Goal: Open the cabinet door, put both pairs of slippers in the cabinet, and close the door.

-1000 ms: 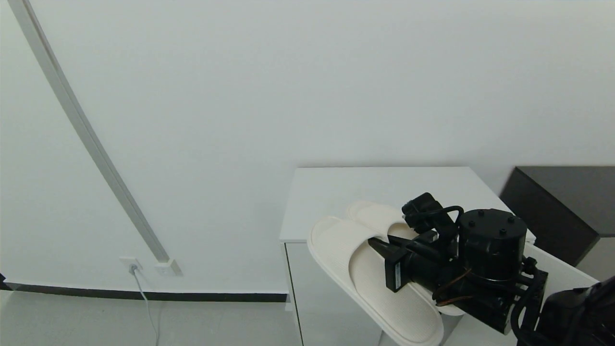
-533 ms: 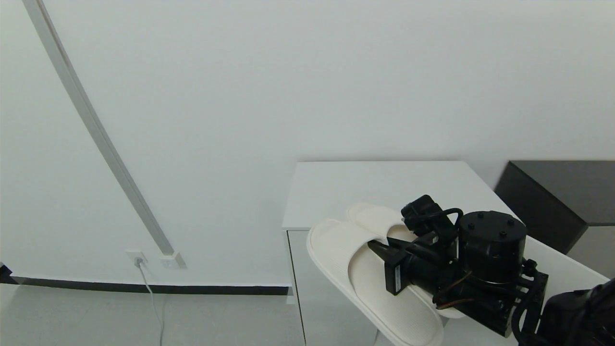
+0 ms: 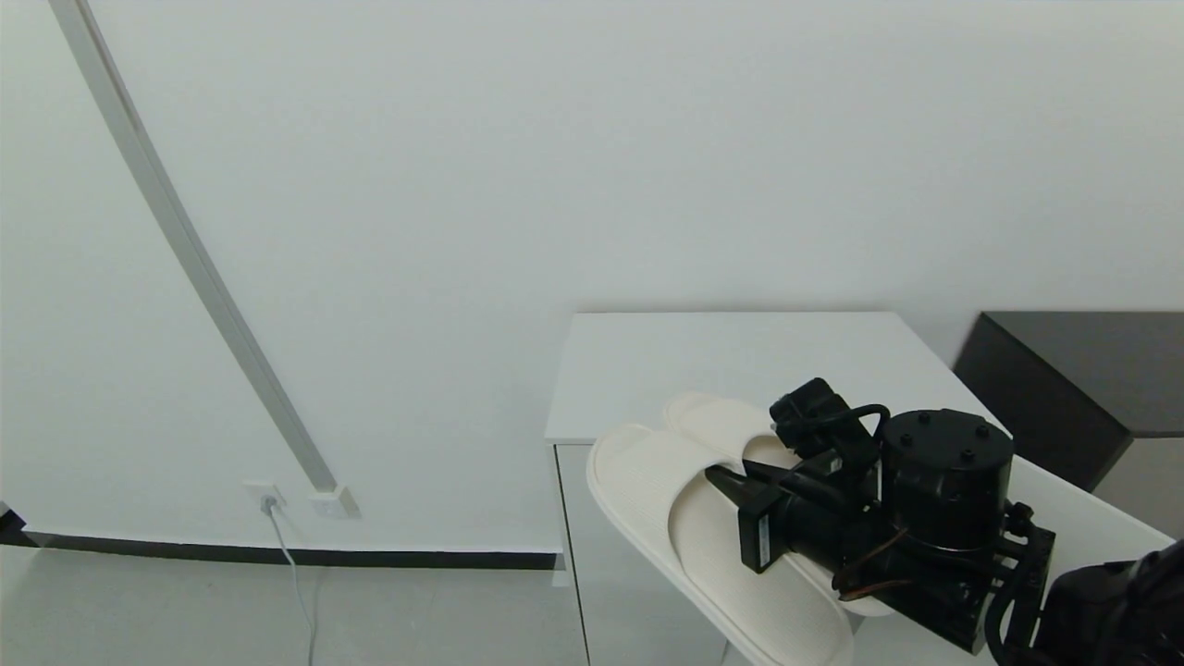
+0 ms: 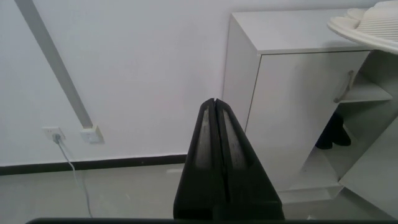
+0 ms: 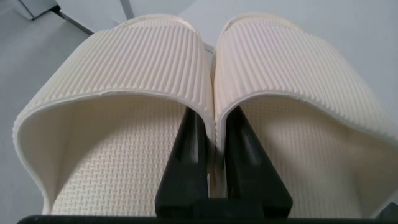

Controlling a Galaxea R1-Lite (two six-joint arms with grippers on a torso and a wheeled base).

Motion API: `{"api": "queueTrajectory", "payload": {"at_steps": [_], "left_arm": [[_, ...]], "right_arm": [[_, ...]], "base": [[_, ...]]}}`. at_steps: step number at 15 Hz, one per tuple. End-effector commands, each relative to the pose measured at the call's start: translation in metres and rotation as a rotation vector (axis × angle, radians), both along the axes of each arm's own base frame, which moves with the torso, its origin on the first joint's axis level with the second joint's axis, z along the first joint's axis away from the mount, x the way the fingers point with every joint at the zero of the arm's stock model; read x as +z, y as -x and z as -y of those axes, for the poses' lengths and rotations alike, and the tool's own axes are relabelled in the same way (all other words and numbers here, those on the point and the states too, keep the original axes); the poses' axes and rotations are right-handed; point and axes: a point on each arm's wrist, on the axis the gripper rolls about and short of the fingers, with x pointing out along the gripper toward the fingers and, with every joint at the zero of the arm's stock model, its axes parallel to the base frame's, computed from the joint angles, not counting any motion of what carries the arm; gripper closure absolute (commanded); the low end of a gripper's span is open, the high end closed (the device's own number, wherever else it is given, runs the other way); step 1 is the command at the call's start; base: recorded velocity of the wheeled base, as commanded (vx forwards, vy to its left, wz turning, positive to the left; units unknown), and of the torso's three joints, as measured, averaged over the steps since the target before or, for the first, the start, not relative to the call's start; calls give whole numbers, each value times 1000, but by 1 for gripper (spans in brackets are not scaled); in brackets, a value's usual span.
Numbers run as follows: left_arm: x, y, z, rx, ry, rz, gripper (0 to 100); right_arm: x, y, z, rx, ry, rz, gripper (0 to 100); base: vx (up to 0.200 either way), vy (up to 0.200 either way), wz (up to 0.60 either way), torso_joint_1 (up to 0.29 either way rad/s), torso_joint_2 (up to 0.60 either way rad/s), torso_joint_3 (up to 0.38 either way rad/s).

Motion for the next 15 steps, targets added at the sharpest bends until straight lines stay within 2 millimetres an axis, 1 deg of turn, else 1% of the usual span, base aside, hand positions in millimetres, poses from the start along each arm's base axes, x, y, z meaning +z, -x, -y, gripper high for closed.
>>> {"api": "queueTrajectory", "payload": {"at_steps": [1,15], "left_arm": [[0,0,0,0,0,-1,100],[0,0,0,0,0,-1,100]], "right_arm": [[-1,0,-1,1,2,-2,100],[-2,4,-3,14,7,-4,100]], "base": [[0,-200,0,-7,-2,17],[0,-200,0,4,4,2]]}}
